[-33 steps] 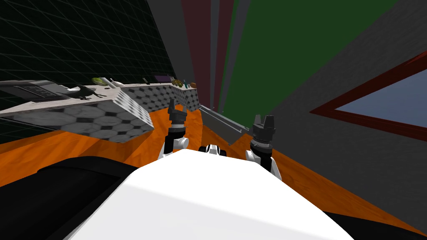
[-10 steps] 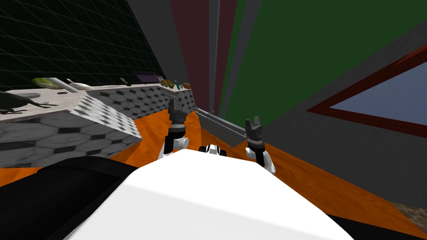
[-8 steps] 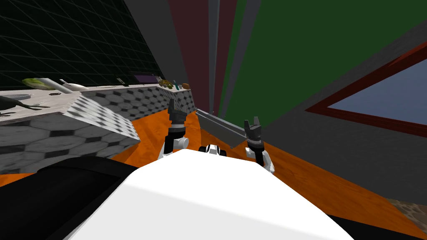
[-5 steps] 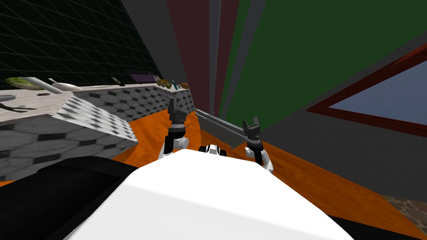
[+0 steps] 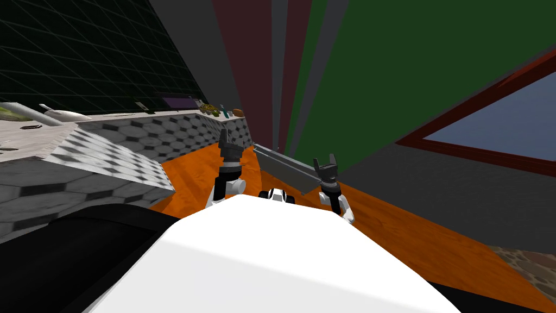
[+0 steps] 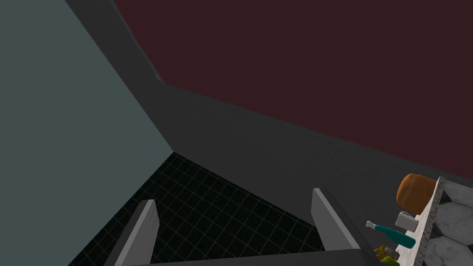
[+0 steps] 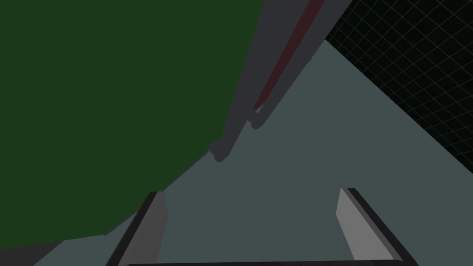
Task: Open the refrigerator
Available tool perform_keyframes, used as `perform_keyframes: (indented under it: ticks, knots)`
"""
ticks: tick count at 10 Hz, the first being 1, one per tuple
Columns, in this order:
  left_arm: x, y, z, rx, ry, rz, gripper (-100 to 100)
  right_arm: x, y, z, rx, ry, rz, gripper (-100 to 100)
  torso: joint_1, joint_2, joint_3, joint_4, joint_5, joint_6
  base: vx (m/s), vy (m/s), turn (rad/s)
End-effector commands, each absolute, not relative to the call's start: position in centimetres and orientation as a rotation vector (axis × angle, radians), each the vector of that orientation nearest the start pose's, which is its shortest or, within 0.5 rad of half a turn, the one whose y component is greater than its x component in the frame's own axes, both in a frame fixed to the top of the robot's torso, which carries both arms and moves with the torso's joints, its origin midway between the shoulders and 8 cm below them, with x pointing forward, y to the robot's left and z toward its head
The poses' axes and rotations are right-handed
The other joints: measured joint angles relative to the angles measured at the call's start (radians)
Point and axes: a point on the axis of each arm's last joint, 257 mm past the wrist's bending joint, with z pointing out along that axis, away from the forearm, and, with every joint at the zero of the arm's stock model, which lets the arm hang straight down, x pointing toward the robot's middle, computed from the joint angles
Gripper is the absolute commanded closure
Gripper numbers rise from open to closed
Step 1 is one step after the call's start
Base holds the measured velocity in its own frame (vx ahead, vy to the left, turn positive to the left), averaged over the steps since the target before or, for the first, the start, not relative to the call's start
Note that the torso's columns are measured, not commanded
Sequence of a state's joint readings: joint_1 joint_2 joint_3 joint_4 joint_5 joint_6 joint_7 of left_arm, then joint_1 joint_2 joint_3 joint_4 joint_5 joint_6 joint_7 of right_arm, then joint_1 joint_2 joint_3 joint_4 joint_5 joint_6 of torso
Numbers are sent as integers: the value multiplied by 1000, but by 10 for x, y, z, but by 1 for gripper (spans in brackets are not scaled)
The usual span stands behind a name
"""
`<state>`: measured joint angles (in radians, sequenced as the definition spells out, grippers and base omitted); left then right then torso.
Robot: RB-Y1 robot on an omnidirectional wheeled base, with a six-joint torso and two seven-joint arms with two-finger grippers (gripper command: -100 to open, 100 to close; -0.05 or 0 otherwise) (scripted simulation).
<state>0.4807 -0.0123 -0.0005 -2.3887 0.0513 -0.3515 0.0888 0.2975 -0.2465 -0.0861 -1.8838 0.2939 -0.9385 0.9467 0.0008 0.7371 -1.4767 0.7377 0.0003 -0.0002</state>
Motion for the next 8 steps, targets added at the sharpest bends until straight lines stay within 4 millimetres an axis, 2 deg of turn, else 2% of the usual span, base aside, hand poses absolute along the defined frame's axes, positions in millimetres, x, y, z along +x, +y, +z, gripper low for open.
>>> perform_keyframes:
  ticks: [1, 4, 5, 7, 8]
  knots:
    - [346, 283, 51, -748, 561, -1424, 0, 364, -229, -33, -345, 732, 219, -100, 0, 0, 0, 0, 0, 0, 67, 73, -53]
    - [346, 283, 51, -748, 561, -1424, 0, 368, -232, -44, -382, 735, 139, -100, -2, 1, 1, 1, -1, 1, 47, 45, -58]
    - [346, 283, 51, -748, 561, -1424, 0, 373, -234, -56, -402, 748, 105, -100, -1, 1, 1, 0, 0, 0, 73, 75, -112]
    - [346, 283, 51, -748, 561, -1424, 0, 373, -234, -56, -417, 740, 66, -100, 1, 0, 0, 0, 0, 0, 49, 61, -22]
    - [346, 283, 51, -748, 561, -1424, 0, 377, -236, -69, -440, 752, 24, -100, -2, 2, 1, 1, -1, 0, 40, 50, -100]
